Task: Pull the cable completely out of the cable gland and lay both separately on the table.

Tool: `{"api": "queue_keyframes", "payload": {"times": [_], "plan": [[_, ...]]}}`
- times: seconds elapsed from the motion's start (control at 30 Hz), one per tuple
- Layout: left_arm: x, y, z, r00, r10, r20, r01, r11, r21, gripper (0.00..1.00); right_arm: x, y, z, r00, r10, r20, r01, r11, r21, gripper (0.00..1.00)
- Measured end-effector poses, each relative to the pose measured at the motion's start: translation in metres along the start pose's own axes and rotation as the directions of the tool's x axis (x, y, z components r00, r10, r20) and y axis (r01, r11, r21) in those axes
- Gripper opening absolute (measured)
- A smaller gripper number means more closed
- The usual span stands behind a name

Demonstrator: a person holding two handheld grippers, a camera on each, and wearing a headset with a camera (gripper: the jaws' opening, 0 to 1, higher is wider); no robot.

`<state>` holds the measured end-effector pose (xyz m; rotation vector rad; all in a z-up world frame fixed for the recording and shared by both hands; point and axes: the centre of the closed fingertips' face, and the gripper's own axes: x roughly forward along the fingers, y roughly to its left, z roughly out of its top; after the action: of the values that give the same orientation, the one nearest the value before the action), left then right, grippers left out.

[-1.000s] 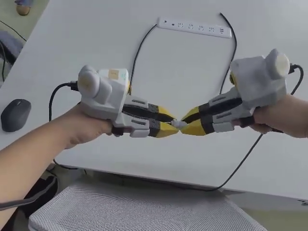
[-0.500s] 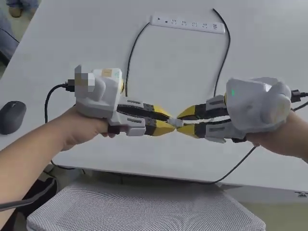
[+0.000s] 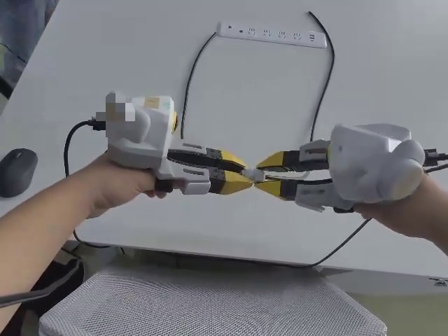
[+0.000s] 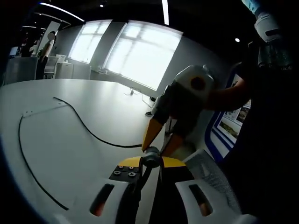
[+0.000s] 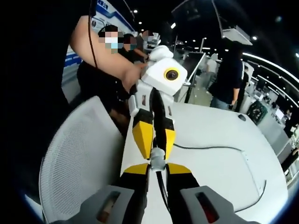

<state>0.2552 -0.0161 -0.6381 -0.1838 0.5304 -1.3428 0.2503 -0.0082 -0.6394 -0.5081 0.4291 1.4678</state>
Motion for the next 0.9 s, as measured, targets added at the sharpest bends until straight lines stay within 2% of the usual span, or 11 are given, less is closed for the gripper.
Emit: {"api": "queue_keyframes", "payload": {"times": [0.13, 0.23, 0.3, 0.37, 0.4, 0.5, 0.53, 0.6, 0.73, 0.8, 0.9], "plan": [[-0.001, 0.0, 0.0, 1.0, 0.003, -0.002, -0.003, 1.0, 0.019, 0.15, -0.004, -0.003, 0.007, 0.9989, 0.029, 0.037, -0.033, 0.995, 0.099, 0.21], [-0.002, -0.001, 0.001, 1.0, 0.0, -0.002, 0.0, 0.999, 0.05, 0.15, -0.012, -0.009, 0.005, 0.9959, 0.069, 0.058, -0.082, 0.96, 0.266, 0.21], [-0.003, -0.002, 0.001, 1.0, 0.005, -0.008, -0.004, 0.996, 0.087, 0.15, -0.019, -0.009, 0.012, 0.974, 0.168, 0.152, -0.222, 0.834, 0.505, 0.24], [-0.004, -0.003, 0.002, 0.9999, 0.009, -0.01, -0.008, 0.994, 0.107, 0.15, -0.023, -0.012, 0.013, 0.9505, 0.223, 0.216, -0.309, 0.752, 0.582, 0.24], [-0.004, -0.004, 0.002, 0.9999, 0.012, -0.008, -0.011, 0.993, 0.118, 0.15, -0.024, -0.014, 0.01, 0.9376, 0.257, 0.234, -0.348, 0.692, 0.633, 0.24], [-0.004, -0.005, 0.003, 0.9999, 0.013, -0.009, -0.012, 0.991, 0.137, 0.15, -0.022, -0.017, 0.001, 0.9186, 0.318, 0.234, -0.389, 0.622, 0.679, 0.25], [-0.004, -0.006, 0.002, 0.9998, 0.012, -0.013, -0.01, 0.989, 0.145, 0.15, -0.023, -0.012, -0.001, 0.8972, 0.373, 0.236, -0.425, 0.581, 0.694, 0.25], [-0.003, -0.006, 0.001, 0.9997, 0.012, -0.022, -0.009, 0.987, 0.158, 0.15, -0.019, -0.013, -0.002, 0.8901, 0.385, 0.245, -0.437, 0.565, 0.7, 0.24], [-0.003, -0.008, 0.001, 0.9995, 0.01, -0.029, -0.004, 0.982, 0.191, 0.15, -0.018, -0.009, 0.006, 0.8392, 0.439, 0.322, -0.509, 0.426, 0.748, 0.24], [-0.003, -0.009, 0.002, 0.9995, 0.007, -0.029, -0.001, 0.979, 0.203, 0.15, -0.016, -0.007, 0.006, 0.8268, 0.447, 0.342, -0.525, 0.395, 0.754, 0.24], [-0.004, -0.008, 0.004, 0.9994, 0.008, -0.033, -0.001, 0.978, 0.207, 0.15, -0.01, -0.006, 0.002, 0.8263, 0.447, 0.343, -0.525, 0.391, 0.756, 0.23]]}}
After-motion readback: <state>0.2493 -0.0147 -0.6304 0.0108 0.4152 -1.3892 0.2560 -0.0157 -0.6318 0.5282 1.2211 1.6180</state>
